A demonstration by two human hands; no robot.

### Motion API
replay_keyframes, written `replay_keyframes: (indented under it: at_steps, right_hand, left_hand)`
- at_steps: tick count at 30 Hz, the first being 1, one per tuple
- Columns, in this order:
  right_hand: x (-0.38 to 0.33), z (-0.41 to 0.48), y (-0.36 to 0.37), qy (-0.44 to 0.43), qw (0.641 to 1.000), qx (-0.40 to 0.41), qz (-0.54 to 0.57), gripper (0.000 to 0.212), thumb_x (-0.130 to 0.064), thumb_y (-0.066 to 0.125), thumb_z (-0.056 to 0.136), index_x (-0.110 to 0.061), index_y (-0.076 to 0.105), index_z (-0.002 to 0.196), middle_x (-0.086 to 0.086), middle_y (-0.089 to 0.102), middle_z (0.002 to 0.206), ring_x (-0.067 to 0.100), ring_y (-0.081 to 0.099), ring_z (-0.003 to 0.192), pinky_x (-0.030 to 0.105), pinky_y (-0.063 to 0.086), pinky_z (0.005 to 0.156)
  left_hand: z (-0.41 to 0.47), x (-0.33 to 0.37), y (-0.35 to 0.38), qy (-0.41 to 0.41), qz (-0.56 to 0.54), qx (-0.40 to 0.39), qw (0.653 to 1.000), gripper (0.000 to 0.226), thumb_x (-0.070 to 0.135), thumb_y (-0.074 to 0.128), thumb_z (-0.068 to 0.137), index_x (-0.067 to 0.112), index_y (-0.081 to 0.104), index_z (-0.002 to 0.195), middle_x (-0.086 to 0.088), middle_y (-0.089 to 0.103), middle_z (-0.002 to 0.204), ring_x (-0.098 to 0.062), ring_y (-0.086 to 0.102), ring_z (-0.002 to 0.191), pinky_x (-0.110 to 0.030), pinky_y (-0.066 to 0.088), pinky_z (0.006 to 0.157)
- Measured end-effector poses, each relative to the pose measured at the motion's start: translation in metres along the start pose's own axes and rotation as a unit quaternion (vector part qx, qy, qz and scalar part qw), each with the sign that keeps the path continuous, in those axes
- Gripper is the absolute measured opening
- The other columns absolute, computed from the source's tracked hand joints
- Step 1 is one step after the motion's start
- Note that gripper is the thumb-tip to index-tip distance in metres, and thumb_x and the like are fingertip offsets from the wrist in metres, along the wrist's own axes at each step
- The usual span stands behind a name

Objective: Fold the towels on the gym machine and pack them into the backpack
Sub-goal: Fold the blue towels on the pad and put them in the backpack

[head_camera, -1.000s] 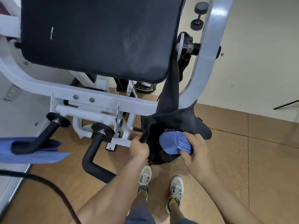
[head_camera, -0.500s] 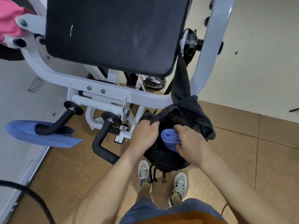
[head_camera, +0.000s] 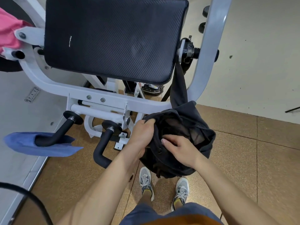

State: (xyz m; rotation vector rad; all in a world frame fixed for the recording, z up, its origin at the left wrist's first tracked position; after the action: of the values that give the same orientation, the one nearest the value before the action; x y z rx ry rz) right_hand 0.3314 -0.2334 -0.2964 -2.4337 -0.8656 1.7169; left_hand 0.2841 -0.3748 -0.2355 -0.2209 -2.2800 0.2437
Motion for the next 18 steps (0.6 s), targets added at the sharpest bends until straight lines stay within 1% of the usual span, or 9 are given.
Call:
replay_keyframes:
  at_steps: [2,3,5,7,10,13,14,16,18]
  right_hand:
    - [-0.007,-0.021,-0.002,0.026,0.997,-0.063,0.028,0.035,-0.065,0.055,0.082,-0.037,0.069,0.1,-0.015,0.071,0.098,0.001,0.064,0.097,0.026,0.05,0.088]
    - [-0.011,-0.03,-0.001,0.011,0.997,-0.069,-0.041,0.037,-0.067,0.057,0.08,-0.033,0.068,0.091,-0.012,0.07,0.089,0.004,0.065,0.087,0.027,0.051,0.079]
    - [-0.019,-0.041,0.002,-0.056,0.972,0.011,-0.228,0.04,-0.061,0.05,0.087,-0.024,0.053,0.072,-0.008,0.054,0.07,0.01,0.056,0.068,0.031,0.042,0.06]
    - [-0.036,-0.05,0.002,-0.101,0.951,0.118,-0.267,0.039,-0.052,0.04,0.093,-0.023,0.04,0.067,-0.008,0.043,0.065,0.013,0.05,0.059,0.031,0.038,0.055]
    - [-0.056,-0.06,-0.005,-0.11,0.932,0.245,-0.243,0.023,-0.041,0.055,0.088,-0.024,0.056,0.103,-0.002,0.056,0.096,0.022,0.06,0.071,0.035,0.05,0.058]
    - [-0.059,-0.054,-0.024,-0.062,0.932,0.262,-0.241,0.087,-0.023,0.068,0.08,-0.025,0.018,0.152,0.004,0.047,0.137,0.027,0.062,0.101,0.041,0.056,0.073]
    - [-0.056,-0.049,-0.035,-0.04,0.94,0.259,-0.217,0.091,-0.015,0.065,0.081,-0.028,0.012,0.154,0.005,0.055,0.133,0.027,0.063,0.102,0.04,0.055,0.077]
    - [-0.048,-0.036,-0.065,-0.016,0.944,0.284,-0.17,0.078,-0.004,0.058,0.084,-0.029,0.028,0.151,0.006,0.07,0.112,0.025,0.067,0.093,0.036,0.052,0.08]
    - [-0.048,-0.03,-0.089,-0.032,0.94,0.312,-0.131,0.049,-0.005,0.059,0.089,-0.025,0.054,0.133,-0.001,0.072,0.104,0.012,0.066,0.087,0.026,0.05,0.082]
  left_hand:
    - [0.002,0.001,0.0,-0.005,-0.007,0.001,1.0,0.026,0.024,0.047,0.093,0.008,0.067,0.095,-0.015,0.071,0.089,-0.029,0.067,0.086,-0.037,0.054,0.075]
    - [0.002,0.003,0.001,-0.006,-0.012,0.001,1.0,0.024,0.023,0.046,0.093,0.009,0.066,0.092,-0.012,0.069,0.084,-0.027,0.066,0.08,-0.033,0.053,0.068]
    - [0.001,0.009,0.003,-0.001,-0.019,0.0,1.0,0.02,0.022,0.045,0.095,0.013,0.062,0.086,-0.007,0.063,0.074,-0.021,0.062,0.069,-0.025,0.047,0.056]
    - [-0.001,0.02,0.002,0.012,-0.034,0.0,0.999,0.02,0.02,0.046,0.095,0.015,0.059,0.081,-0.004,0.061,0.069,-0.018,0.06,0.063,-0.022,0.043,0.05]
    - [-0.01,0.037,0.012,0.01,-0.082,-0.007,0.997,0.021,0.016,0.048,0.093,0.014,0.06,0.077,-0.005,0.06,0.062,-0.018,0.06,0.056,-0.024,0.046,0.047]
    - [-0.029,0.042,0.039,0.009,-0.09,-0.136,0.987,0.019,0.011,0.049,0.095,0.01,0.066,0.087,-0.011,0.069,0.078,-0.022,0.069,0.068,-0.034,0.058,0.057]
    - [-0.035,0.042,0.044,0.014,-0.084,-0.191,0.978,0.017,0.011,0.05,0.096,0.01,0.067,0.093,-0.01,0.072,0.085,-0.021,0.072,0.076,-0.035,0.06,0.065]
    - [-0.039,0.036,0.042,0.043,-0.087,-0.237,0.967,0.017,0.007,0.053,0.095,0.009,0.066,0.105,-0.007,0.074,0.1,-0.02,0.072,0.093,-0.036,0.06,0.078]
    - [-0.027,0.017,0.029,0.082,-0.068,-0.151,0.983,0.032,-0.004,0.056,0.088,0.015,0.063,0.113,-0.001,0.07,0.112,-0.014,0.068,0.1,-0.036,0.059,0.082]
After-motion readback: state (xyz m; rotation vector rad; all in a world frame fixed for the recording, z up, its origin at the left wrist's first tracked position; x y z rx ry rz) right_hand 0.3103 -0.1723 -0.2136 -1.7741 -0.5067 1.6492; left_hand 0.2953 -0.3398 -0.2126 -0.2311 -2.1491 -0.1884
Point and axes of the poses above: each hand's wrist, its own z-axis towards the middle knuckle, its own y-axis out of the palm, x = y × z, the point moved 2 cm from there along z, towards the middle knuckle
